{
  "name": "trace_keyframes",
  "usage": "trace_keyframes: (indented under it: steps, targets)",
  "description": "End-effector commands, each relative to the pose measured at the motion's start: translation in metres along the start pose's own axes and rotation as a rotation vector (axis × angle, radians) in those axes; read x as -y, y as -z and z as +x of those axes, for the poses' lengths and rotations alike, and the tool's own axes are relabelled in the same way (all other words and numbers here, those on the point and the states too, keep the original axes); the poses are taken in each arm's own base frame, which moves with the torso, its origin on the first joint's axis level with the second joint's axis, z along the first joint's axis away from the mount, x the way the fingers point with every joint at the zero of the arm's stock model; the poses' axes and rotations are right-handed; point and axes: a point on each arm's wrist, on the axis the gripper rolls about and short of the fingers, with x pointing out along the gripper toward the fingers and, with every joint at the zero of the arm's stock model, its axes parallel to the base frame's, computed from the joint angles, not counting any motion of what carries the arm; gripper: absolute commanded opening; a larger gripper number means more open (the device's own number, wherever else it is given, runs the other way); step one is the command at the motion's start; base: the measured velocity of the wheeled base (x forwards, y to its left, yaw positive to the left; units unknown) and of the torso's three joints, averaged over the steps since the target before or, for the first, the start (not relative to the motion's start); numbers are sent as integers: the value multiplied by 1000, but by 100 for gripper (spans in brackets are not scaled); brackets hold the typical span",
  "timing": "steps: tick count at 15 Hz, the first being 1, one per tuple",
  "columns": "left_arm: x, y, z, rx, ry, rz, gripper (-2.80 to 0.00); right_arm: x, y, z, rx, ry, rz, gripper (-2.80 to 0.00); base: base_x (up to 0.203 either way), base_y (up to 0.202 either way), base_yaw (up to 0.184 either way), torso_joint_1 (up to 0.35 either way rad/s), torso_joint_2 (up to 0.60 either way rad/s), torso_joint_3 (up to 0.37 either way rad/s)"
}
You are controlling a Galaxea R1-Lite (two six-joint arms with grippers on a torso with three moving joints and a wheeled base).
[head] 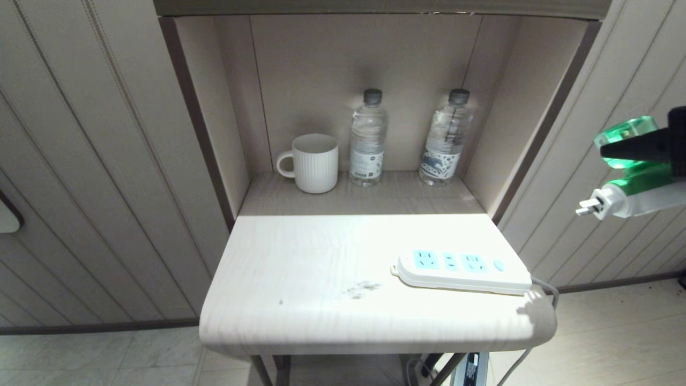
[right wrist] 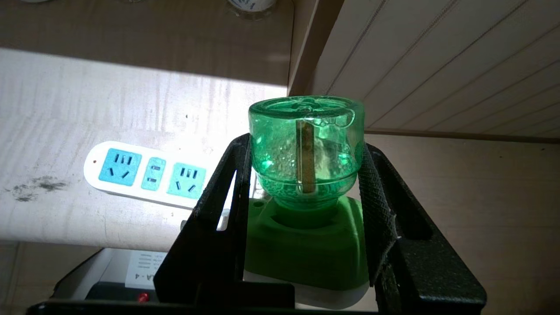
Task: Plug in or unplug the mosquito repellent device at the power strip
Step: Insert the plug into the socket
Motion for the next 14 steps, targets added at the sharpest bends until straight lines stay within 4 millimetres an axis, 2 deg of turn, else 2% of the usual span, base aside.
trace_keyframes:
  steps: [1, 3, 7, 9, 14]
  targets:
    - [0, 0, 0, 1, 0, 0, -280, -4, 4, 7, -33, -2, -10, -280, 0, 0, 0, 0, 0, 0]
    - [0, 0, 0, 1, 0, 0, -280, -7, 5, 10, -42, -8, 9, -280, 0, 0, 0, 0, 0, 0]
    - [0, 0, 0, 1, 0, 0, -280, -23, -1, 28, -70, -29, 75, -280, 0, 0, 0, 0, 0, 0]
    - [0, 0, 0, 1, 0, 0, -280, -24, -6, 28, -54, -33, 169, -280, 0, 0, 0, 0, 0, 0]
    - [0, 0, 0, 0, 0, 0, -280, -26, -3, 28, -63, -47, 172, -280, 0, 0, 0, 0, 0, 0]
